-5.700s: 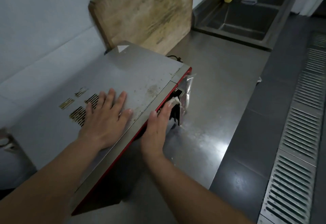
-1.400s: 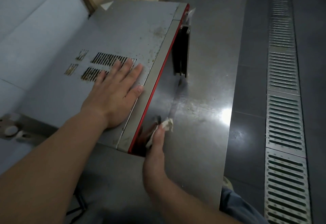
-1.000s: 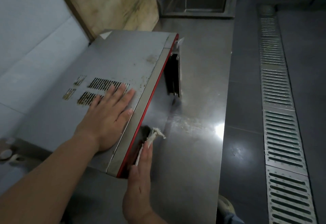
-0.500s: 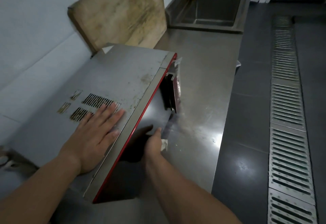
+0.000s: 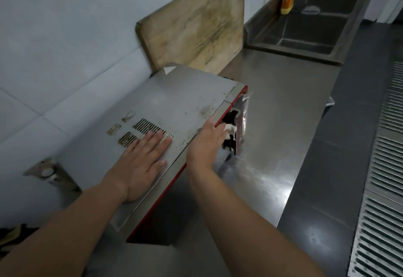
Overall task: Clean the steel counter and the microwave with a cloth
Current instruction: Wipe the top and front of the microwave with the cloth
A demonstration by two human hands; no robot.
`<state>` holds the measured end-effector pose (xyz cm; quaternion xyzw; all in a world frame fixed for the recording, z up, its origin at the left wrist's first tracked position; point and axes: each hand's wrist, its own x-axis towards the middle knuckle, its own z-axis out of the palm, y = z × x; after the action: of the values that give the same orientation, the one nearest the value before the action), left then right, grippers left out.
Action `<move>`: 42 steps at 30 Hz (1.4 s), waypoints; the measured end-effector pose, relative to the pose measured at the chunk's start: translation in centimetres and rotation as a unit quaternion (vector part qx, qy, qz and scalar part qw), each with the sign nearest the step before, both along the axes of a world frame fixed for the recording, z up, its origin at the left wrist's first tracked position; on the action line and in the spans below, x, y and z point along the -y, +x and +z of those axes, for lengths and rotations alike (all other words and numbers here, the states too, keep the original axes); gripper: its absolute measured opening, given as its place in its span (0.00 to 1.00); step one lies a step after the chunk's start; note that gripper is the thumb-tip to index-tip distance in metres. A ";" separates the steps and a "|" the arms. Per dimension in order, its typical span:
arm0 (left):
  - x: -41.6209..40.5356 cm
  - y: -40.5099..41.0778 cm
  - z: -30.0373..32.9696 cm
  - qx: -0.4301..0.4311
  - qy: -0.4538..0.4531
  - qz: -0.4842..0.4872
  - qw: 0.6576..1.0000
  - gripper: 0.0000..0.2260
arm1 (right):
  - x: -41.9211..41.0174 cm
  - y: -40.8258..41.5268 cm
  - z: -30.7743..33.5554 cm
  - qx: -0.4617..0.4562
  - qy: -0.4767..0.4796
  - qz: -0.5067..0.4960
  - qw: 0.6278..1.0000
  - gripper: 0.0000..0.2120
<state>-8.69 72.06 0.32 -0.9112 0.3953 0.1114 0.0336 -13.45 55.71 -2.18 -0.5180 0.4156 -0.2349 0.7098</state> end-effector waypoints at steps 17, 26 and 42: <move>12.5 1.6 4.1 0.067 -0.012 -0.083 0.994 0.25 | 5.3 -5.0 -5.3 -0.040 0.312 -0.183 0.932 0.08; 20.5 7.0 1.2 0.044 -0.031 0.078 0.996 0.25 | 17.0 -2.3 -0.5 0.048 0.328 -0.085 0.940 0.05; 21.3 8.2 -1.1 0.029 -0.073 0.146 0.986 0.26 | 20.7 1.1 -1.6 -0.017 0.293 0.162 0.942 0.08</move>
<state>-0.48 50.73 -0.76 -0.9618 0.2643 0.0595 -0.0381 -12.37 35.02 -3.76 -0.3515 0.3886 0.0240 0.8514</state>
